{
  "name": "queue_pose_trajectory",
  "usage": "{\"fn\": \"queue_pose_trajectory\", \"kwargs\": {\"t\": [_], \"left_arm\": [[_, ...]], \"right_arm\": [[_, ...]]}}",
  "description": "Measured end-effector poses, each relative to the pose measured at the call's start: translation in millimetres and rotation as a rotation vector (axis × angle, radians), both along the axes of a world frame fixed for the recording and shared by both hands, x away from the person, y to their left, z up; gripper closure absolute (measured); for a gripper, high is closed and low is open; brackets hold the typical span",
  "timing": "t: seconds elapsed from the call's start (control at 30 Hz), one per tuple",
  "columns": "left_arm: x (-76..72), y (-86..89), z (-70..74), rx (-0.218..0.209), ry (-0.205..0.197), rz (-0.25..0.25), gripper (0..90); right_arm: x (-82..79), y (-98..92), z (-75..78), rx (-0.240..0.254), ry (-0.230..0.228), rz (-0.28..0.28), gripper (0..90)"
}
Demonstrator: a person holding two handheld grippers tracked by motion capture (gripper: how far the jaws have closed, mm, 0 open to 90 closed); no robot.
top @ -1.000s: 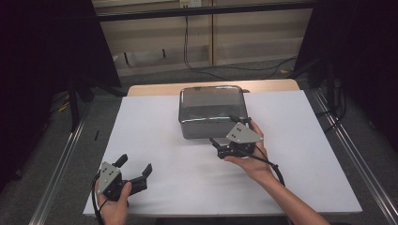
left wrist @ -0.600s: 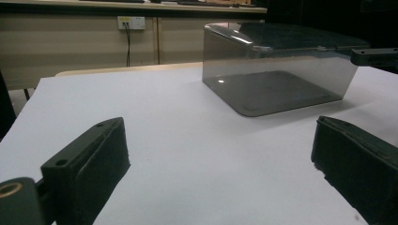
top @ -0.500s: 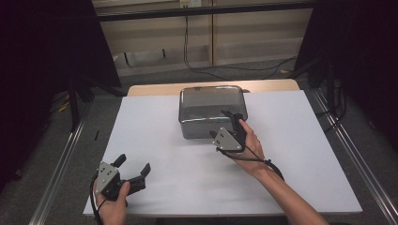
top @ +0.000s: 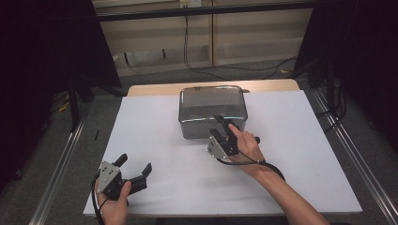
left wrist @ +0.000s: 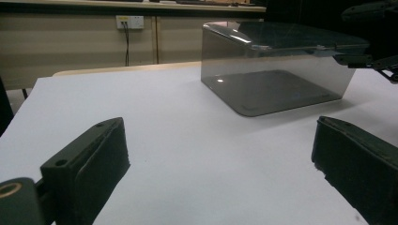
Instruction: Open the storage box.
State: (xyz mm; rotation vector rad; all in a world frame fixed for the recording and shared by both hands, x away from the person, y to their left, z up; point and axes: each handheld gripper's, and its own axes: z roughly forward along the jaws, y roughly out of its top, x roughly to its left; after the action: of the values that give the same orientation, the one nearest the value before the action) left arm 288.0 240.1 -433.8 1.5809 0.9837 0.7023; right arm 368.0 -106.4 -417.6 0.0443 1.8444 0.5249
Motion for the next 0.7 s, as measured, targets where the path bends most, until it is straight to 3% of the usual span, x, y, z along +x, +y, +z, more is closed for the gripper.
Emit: {"fn": "queue_pose_trajectory", "kwargs": {"t": [0.03,0.3,0.4,0.7], "left_arm": [[-0.1,-0.2,-0.2,0.0,0.002,0.001,3.1],[0.5,0.1,-0.5,0.0,0.011,-0.003,3.0],[0.4,1.1,-0.1,0.001,0.009,0.017,3.0],[1.7,0.7,0.4,-0.008,0.021,-0.003,4.5]], "right_arm": [[-0.2,1.9,-3.6,-0.032,-0.005,-0.005,45.5],[0.2,5.3,-10.2,-0.113,-0.032,-0.006,58.1],[2.6,4.9,-12.8,-0.129,-0.031,-0.015,60.8],[4.5,4.9,-13.9,-0.138,-0.045,-0.035,69.0]]}}
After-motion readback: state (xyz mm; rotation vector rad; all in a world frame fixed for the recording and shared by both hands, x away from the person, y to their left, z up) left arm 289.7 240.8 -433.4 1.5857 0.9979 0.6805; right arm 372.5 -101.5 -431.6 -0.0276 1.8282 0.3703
